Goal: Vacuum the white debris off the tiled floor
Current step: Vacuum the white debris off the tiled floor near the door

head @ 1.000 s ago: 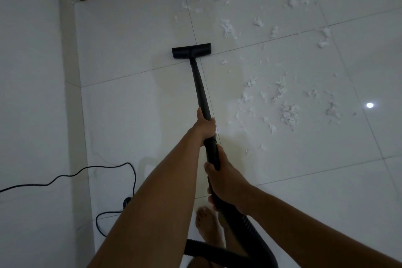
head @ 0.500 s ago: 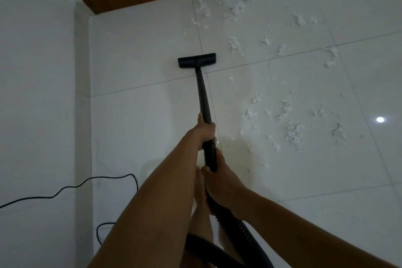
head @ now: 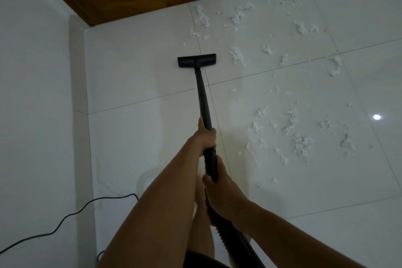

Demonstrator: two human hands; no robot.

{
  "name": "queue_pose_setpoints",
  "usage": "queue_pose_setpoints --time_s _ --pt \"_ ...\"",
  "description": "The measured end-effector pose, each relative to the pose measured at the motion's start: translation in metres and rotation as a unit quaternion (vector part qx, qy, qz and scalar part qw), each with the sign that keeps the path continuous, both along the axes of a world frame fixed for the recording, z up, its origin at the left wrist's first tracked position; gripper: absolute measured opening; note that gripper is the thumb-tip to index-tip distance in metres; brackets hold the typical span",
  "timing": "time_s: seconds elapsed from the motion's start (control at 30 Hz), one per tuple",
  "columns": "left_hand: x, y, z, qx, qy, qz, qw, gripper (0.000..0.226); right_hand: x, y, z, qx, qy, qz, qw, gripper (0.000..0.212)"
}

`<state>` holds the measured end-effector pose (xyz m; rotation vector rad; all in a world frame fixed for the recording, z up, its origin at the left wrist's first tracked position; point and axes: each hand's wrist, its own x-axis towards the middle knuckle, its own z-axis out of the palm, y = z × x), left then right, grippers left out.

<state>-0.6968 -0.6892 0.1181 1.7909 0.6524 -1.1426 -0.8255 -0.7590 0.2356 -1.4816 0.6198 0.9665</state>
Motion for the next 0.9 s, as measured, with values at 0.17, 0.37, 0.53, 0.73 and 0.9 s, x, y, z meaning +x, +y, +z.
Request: queue_pose_setpoints --time_s 0.17,0.37,0.53,0.73,0.9 --pt "0.040 0.020 0.001 -0.005 0.001 -0.009 1.000 0.073 0.038 0.024 0.000 -0.011 0.018 -0.009 1.000 0.064" --pt "0.094 0.037 0.003 0.001 0.001 -0.036 0.999 0.072 0.089 0.047 0.002 -0.008 0.031 -0.044 0.999 0.064" --pt "0.125 0.047 0.000 0.006 -0.001 -0.045 0.999 0.072 0.119 0.059 0.000 -0.021 0.020 -0.047 0.998 0.062" --pt "0.147 0.052 -0.001 0.001 -0.003 -0.045 0.999 0.072 0.142 0.066 -0.005 -0.036 0.018 -0.042 0.998 0.062" --pt "0.160 0.050 -0.006 0.003 -0.003 -0.041 0.999 0.073 0.153 0.064 -0.008 -0.039 0.012 -0.039 0.998 0.062"
